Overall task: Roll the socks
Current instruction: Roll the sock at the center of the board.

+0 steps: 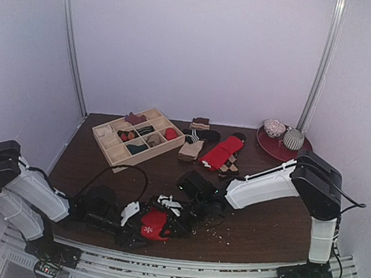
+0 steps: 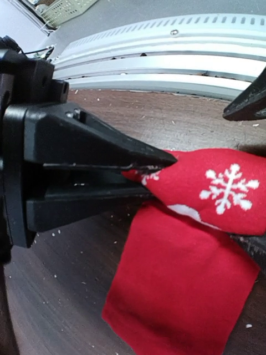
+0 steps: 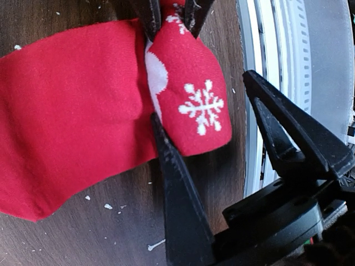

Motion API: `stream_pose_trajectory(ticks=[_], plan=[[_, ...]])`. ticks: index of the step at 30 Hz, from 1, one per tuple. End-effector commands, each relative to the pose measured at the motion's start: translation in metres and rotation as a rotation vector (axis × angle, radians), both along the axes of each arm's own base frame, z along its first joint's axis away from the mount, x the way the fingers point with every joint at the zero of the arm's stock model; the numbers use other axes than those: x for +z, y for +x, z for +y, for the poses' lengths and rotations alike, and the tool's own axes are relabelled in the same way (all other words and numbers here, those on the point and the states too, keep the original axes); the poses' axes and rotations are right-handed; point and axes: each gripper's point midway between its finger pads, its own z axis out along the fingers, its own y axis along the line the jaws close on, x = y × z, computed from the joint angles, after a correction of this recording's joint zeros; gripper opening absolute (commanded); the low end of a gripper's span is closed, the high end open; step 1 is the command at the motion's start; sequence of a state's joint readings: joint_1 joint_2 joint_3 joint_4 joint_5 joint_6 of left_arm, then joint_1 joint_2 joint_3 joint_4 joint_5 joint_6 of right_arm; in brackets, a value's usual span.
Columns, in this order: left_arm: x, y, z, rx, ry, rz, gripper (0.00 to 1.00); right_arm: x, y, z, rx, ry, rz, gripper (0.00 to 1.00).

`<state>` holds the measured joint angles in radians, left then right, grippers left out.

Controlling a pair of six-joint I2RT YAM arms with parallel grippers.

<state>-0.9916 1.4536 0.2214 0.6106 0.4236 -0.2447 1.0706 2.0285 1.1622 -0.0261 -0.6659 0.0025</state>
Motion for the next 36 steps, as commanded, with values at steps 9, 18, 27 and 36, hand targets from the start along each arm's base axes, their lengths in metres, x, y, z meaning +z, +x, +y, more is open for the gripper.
stream_pose_trajectory(ticks=[9,18,27,36], plan=[[0.030,0.014,-0.015,0.028,-0.082,-0.086,0.56,-0.101,-0.019,-0.105,-0.067,-0.522,0.062,0.10],[0.041,0.031,0.005,0.133,-0.051,-0.221,0.70,-0.100,-0.019,-0.105,-0.062,-0.528,0.056,0.10],[0.026,0.017,-0.014,0.026,-0.070,-0.132,0.61,-0.099,-0.018,-0.106,-0.059,-0.543,0.054,0.10],[0.026,0.015,-0.022,0.000,-0.082,-0.112,0.51,-0.101,-0.018,-0.106,-0.060,-0.544,0.059,0.10]])
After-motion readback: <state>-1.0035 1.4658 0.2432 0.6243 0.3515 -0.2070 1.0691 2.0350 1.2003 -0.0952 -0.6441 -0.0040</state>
